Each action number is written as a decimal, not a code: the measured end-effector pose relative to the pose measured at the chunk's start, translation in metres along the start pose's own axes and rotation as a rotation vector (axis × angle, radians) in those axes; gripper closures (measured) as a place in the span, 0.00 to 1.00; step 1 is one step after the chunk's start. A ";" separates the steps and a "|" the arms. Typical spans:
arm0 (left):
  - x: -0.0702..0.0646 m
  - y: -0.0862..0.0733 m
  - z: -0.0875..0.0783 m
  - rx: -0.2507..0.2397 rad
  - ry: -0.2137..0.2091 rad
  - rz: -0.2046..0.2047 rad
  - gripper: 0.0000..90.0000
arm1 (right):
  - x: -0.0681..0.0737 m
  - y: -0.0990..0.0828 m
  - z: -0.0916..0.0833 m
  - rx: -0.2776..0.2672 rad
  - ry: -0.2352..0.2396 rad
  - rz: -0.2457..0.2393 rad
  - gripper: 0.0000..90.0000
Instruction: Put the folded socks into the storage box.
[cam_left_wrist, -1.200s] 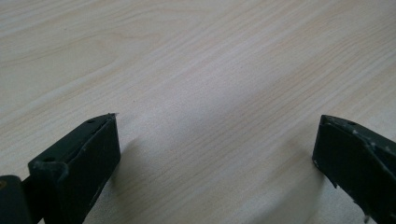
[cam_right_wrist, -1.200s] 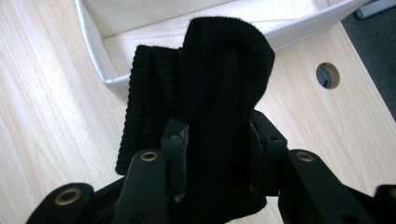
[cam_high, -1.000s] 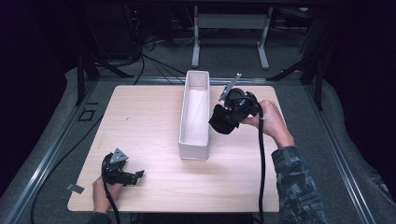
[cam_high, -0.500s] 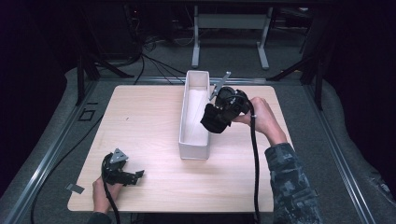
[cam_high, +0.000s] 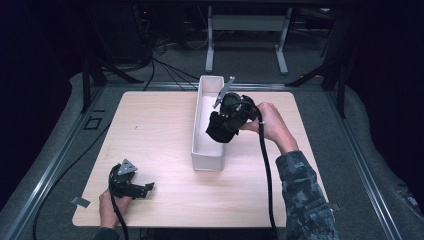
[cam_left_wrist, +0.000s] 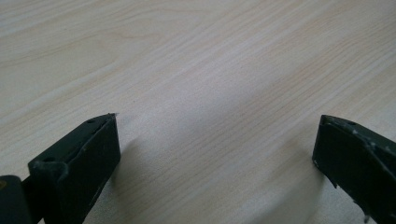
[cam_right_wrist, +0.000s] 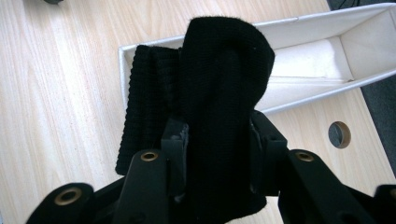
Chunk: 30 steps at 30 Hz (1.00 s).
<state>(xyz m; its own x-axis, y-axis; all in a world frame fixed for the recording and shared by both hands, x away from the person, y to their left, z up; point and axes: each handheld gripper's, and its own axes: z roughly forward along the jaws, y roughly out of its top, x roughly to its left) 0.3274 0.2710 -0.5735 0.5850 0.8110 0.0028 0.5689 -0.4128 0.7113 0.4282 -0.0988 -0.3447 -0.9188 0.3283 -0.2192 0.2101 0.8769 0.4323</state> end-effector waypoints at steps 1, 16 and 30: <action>0.000 0.000 0.000 0.000 0.000 0.000 0.01 | 0.000 0.001 0.002 0.000 0.003 -0.003 0.71; 0.000 0.000 0.000 0.000 0.000 0.000 0.01 | 0.004 0.016 0.030 0.014 0.056 -0.044 0.71; 0.000 0.000 0.000 0.000 0.000 0.000 0.01 | 0.006 0.018 0.062 0.048 0.096 -0.072 0.71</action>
<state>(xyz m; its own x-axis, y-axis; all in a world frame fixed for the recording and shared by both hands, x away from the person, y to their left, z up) 0.3275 0.2710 -0.5735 0.5850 0.8110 0.0028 0.5689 -0.4128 0.7113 0.4468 -0.0591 -0.3925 -0.9593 0.2310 -0.1625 0.1563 0.9134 0.3758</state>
